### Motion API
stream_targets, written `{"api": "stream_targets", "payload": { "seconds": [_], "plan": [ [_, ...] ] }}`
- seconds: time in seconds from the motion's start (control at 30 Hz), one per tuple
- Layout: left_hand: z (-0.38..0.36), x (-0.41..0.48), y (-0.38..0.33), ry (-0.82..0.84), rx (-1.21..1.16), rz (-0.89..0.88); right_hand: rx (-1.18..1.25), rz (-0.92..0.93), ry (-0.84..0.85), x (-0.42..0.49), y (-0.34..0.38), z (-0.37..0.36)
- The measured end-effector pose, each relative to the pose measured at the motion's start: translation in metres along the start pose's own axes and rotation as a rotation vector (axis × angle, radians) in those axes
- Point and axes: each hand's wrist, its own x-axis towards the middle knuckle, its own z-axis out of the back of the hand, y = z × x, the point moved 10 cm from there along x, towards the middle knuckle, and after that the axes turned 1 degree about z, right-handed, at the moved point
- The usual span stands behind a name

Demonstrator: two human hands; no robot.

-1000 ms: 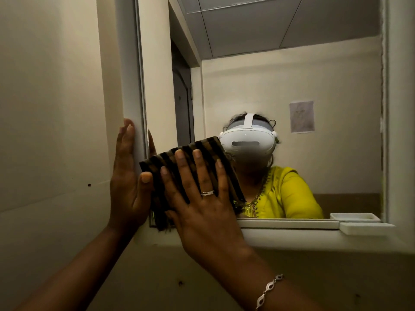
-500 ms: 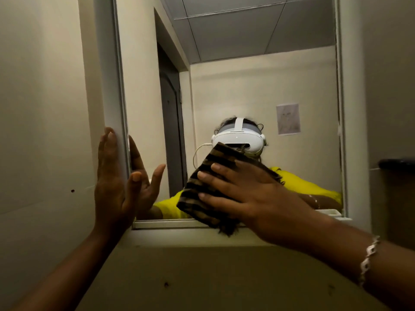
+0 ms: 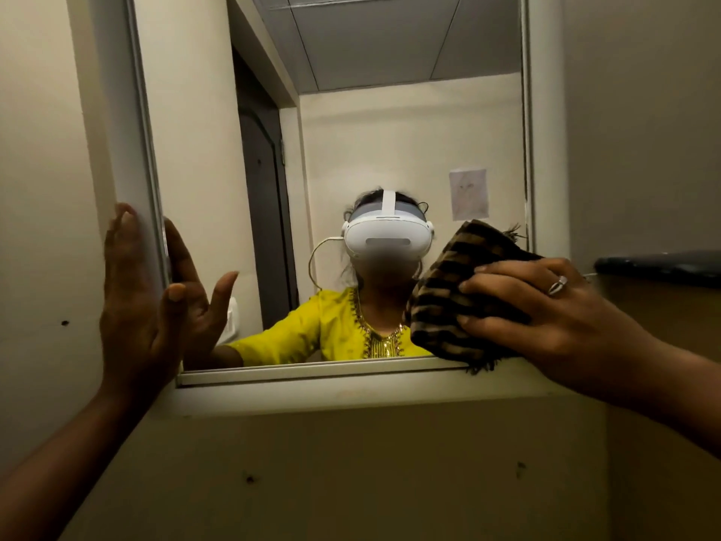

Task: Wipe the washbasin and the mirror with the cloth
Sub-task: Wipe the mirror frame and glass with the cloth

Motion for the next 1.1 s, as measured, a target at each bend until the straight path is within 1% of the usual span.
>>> {"api": "stream_targets", "payload": {
  "seconds": [0.03, 0.07, 0.1, 0.13, 0.17, 0.27, 0.33, 0.37, 0.43, 0.5, 0.53, 0.67, 0.77, 0.83, 0.87, 0.97, 1.03, 1.1],
  "plan": [
    [-0.006, 0.003, 0.005, 0.026, -0.051, 0.003, -0.027, -0.038, -0.015, -0.003, -0.003, 0.002],
    [-0.008, 0.003, 0.013, 0.008, 0.005, 0.042, -0.039, -0.073, -0.027, -0.007, -0.005, 0.004],
    [-0.009, 0.004, 0.022, -0.039, 0.113, 0.076, -0.051, -0.106, -0.043, -0.012, -0.006, 0.007],
    [-0.009, 0.004, 0.026, -0.076, 0.181, 0.076, -0.069, -0.139, -0.059, -0.017, -0.007, 0.01],
    [-0.01, 0.005, 0.023, -0.094, 0.201, 0.073, -0.098, -0.17, -0.07, -0.023, -0.009, 0.013],
    [-0.003, 0.003, 0.003, -0.208, 0.133, 0.027, -0.192, -0.263, -0.064, -0.035, -0.011, 0.017],
    [-0.001, 0.0, -0.009, -0.297, 0.079, -0.003, -0.209, -0.325, -0.056, -0.036, -0.011, 0.018],
    [-0.002, 0.001, -0.011, -0.306, 0.047, -0.017, -0.209, -0.35, -0.054, -0.035, -0.011, 0.019],
    [-0.008, 0.004, -0.003, -0.291, 0.073, -0.009, -0.208, -0.384, -0.047, -0.031, -0.01, 0.02],
    [-0.013, 0.009, 0.013, -0.252, 0.192, 0.021, -0.179, -0.431, -0.036, -0.028, -0.01, 0.021],
    [-0.014, 0.01, 0.015, -0.222, 0.214, 0.031, -0.157, -0.459, -0.032, -0.026, -0.009, 0.021],
    [-0.006, 0.006, 0.01, -0.26, 0.207, 0.042, -0.071, -0.55, -0.039, -0.015, -0.004, 0.02],
    [-0.007, 0.006, 0.011, -0.158, 0.215, 0.042, -0.039, -0.562, -0.06, -0.002, 0.003, 0.018],
    [0.002, 0.003, 0.006, -0.141, 0.231, 0.047, -0.035, -0.549, -0.08, 0.009, 0.011, 0.017],
    [0.013, -0.001, -0.005, -0.153, 0.183, 0.022, -0.027, -0.537, -0.091, 0.016, 0.017, 0.015],
    [0.052, -0.022, -0.041, -0.252, -0.193, -0.159, 0.02, -0.5, -0.121, 0.042, 0.042, 0.007],
    [0.066, -0.027, -0.053, -0.228, -0.26, -0.156, 0.027, -0.496, -0.143, 0.061, 0.059, 0.002],
    [0.075, -0.03, -0.06, -0.239, -0.338, -0.166, 0.041, -0.492, -0.172, 0.079, 0.074, -0.004]
  ]
}}
